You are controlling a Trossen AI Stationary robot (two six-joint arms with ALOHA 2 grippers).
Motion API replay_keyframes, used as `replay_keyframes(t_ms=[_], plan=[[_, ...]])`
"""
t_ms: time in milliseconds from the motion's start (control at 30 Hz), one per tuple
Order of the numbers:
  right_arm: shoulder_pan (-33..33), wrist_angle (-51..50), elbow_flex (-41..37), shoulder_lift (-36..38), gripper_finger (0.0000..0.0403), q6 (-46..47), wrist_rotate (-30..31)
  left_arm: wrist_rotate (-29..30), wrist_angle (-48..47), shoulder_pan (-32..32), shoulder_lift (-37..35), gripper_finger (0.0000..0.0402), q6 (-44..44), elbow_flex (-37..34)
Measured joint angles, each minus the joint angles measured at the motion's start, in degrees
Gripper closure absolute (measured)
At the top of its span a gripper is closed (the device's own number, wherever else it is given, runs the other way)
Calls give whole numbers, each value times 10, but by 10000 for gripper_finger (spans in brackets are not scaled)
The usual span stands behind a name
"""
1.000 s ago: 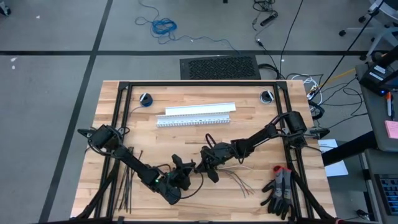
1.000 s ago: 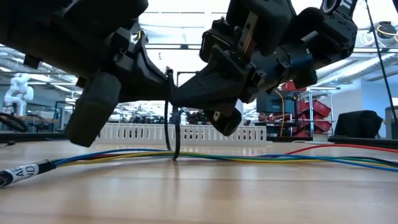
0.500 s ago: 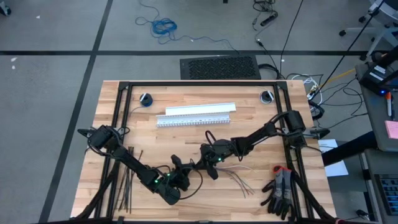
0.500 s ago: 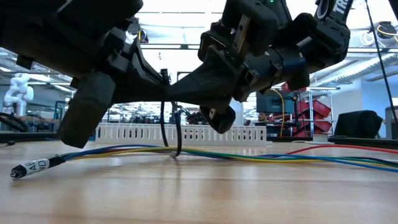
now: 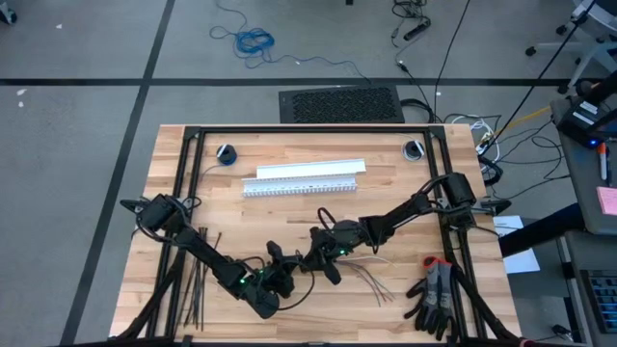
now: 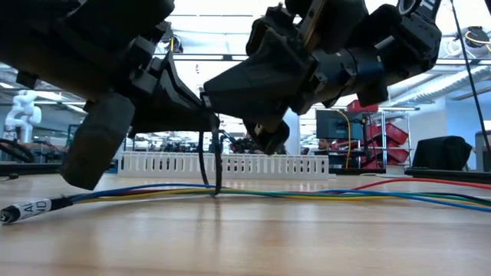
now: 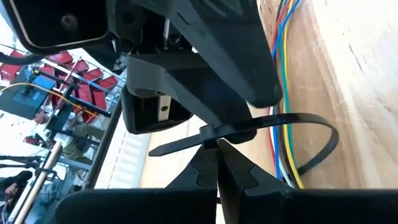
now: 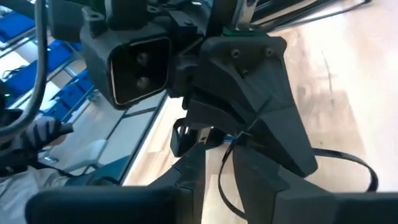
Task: Ziptie cables
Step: Wrap the black zip tie on the cables
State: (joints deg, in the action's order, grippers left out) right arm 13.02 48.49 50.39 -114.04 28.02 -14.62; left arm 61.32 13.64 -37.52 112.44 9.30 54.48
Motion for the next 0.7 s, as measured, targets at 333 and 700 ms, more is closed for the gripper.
replay_keyframes(t_ms=[333,700], plan=[[-7,-23,-1,26,300,-23,26,2,0,0,0,401,-1,0],[-14,-88,0,26,293,-30,57,-8,-6,1,0,401,0,-1]])
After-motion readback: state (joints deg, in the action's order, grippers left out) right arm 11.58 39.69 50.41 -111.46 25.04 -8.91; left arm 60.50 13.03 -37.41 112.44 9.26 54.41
